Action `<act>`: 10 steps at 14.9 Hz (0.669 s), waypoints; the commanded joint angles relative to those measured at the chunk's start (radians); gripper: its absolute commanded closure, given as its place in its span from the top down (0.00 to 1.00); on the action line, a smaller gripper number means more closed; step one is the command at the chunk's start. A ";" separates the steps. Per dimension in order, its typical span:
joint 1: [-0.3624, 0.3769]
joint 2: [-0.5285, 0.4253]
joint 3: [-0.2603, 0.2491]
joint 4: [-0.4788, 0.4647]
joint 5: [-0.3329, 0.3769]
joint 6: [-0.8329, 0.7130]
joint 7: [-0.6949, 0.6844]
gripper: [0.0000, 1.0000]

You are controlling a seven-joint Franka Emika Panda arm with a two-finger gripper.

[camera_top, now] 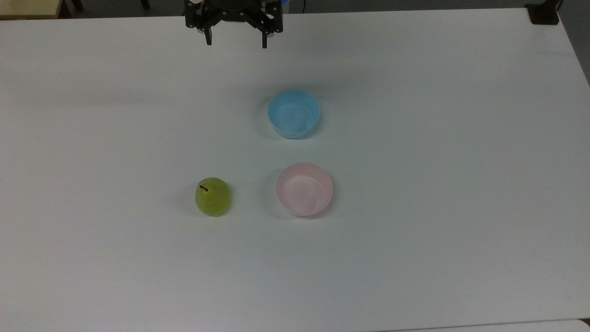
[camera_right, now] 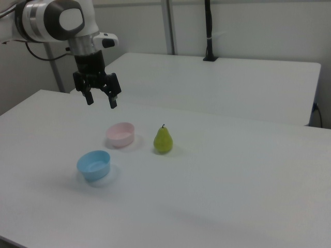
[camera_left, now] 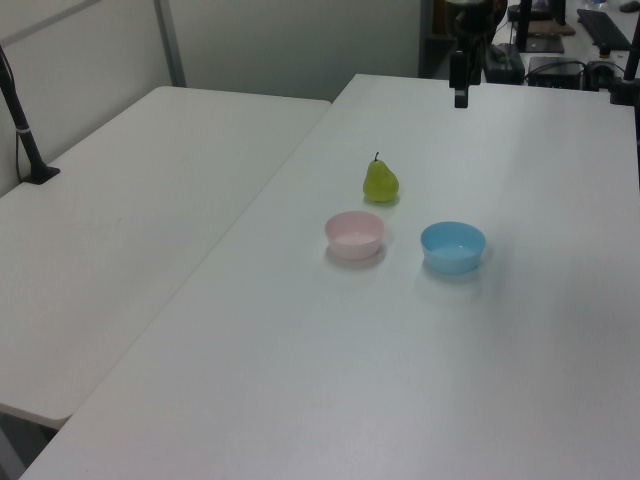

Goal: Place the pear in the bowl
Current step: 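Move the open gripper over the green pear and lower it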

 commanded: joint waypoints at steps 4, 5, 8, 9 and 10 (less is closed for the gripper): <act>0.003 -0.020 -0.003 -0.010 0.021 -0.009 -0.020 1.00; 0.003 -0.020 -0.004 -0.010 0.021 -0.009 -0.020 1.00; 0.001 -0.016 -0.003 -0.010 0.021 -0.003 -0.029 1.00; 0.000 -0.010 -0.003 -0.007 0.020 0.000 -0.032 1.00; 0.000 -0.008 -0.004 -0.007 0.021 0.022 -0.032 1.00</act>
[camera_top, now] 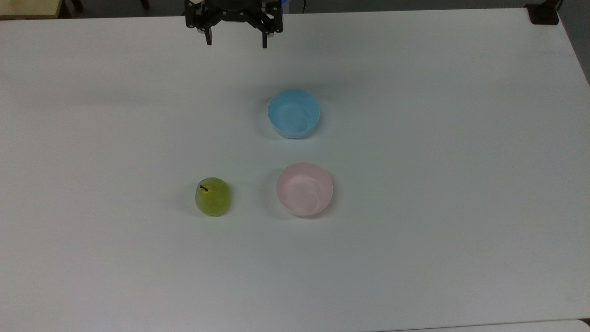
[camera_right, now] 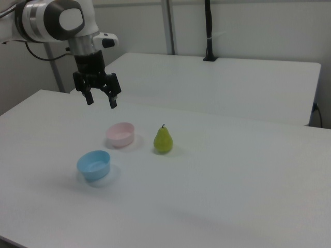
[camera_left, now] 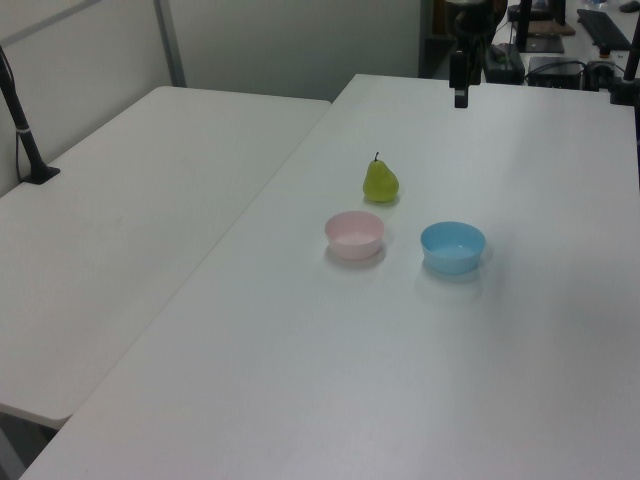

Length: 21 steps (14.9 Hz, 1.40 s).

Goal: Place the pear in the bowl
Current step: 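Move the open gripper over the green pear and lower it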

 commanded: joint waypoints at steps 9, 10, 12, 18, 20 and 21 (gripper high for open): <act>-0.088 0.128 -0.004 0.021 0.023 0.295 -0.061 1.00; -0.092 0.151 -0.004 0.021 0.023 0.324 -0.068 1.00; -0.097 0.194 -0.004 0.021 0.021 0.387 -0.090 1.00; -0.100 0.331 -0.004 0.022 0.006 0.551 -0.093 1.00; -0.099 0.375 -0.004 0.022 0.006 0.614 -0.091 1.00; -0.100 0.395 -0.004 0.022 0.006 0.641 -0.090 1.00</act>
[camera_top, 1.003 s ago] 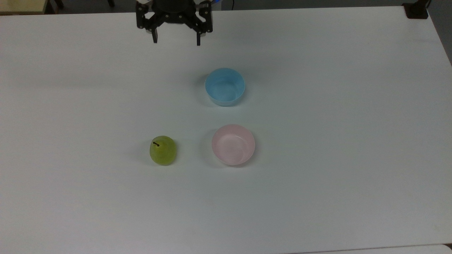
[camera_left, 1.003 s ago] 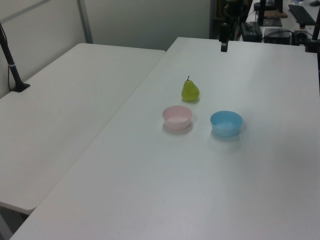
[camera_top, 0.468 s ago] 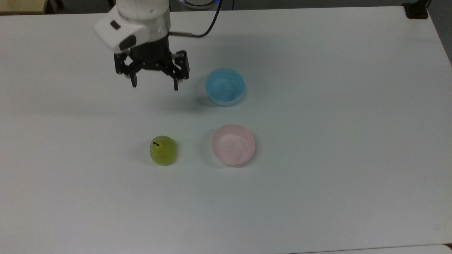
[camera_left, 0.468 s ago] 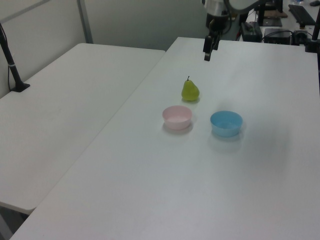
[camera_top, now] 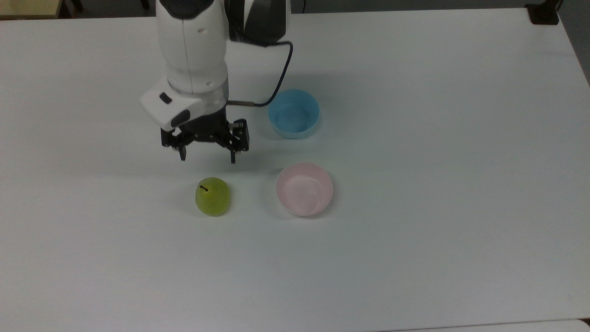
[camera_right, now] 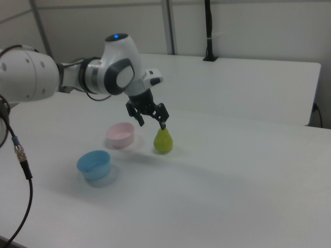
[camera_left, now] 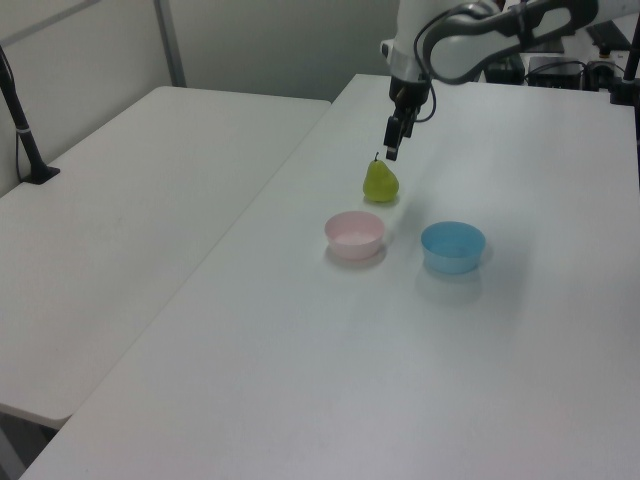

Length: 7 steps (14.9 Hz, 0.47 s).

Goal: Place the pear in the bowl
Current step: 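Close the gripper around the green pear and lift it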

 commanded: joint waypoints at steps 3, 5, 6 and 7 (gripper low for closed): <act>0.000 0.101 -0.002 0.018 0.003 0.141 -0.023 1.00; 0.000 0.122 -0.002 0.018 0.003 0.168 -0.023 1.00; 0.000 0.133 -0.002 0.018 0.003 0.182 -0.023 1.00; 0.000 0.142 -0.002 0.018 0.003 0.199 -0.023 1.00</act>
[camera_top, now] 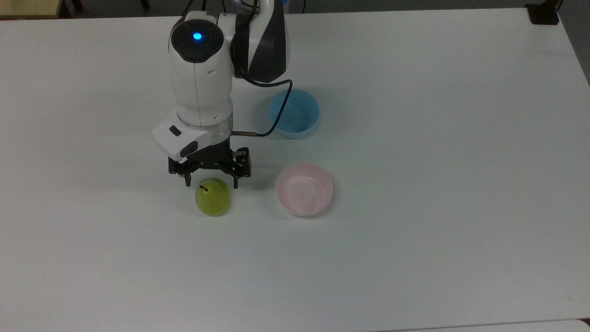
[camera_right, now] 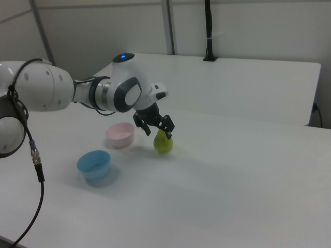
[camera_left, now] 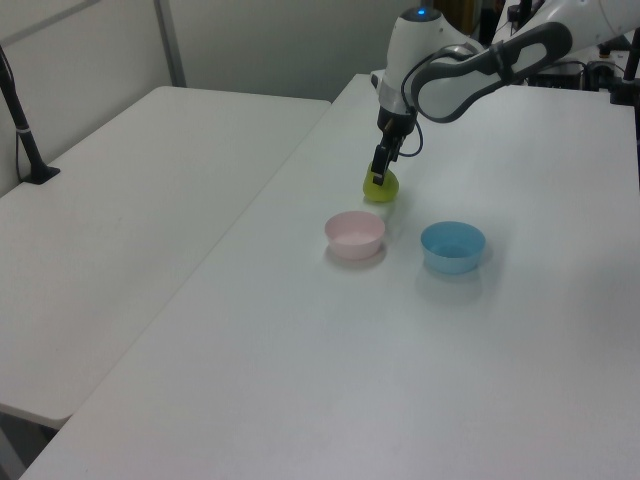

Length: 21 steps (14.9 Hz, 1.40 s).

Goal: Place the pear in the bowl
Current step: 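Close the gripper around the green pear and lift it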

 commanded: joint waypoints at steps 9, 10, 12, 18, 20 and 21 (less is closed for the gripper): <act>-0.001 0.059 -0.002 0.008 -0.024 0.092 -0.026 0.67; -0.001 0.059 -0.002 0.008 -0.026 0.092 -0.026 0.57; -0.001 0.057 -0.002 0.008 -0.026 0.092 -0.026 0.39; 0.002 -0.039 -0.002 -0.005 -0.023 0.059 -0.013 0.34; 0.006 -0.084 -0.002 -0.007 -0.023 -0.038 -0.005 0.34; 0.012 -0.108 -0.002 -0.007 -0.023 -0.076 0.003 0.34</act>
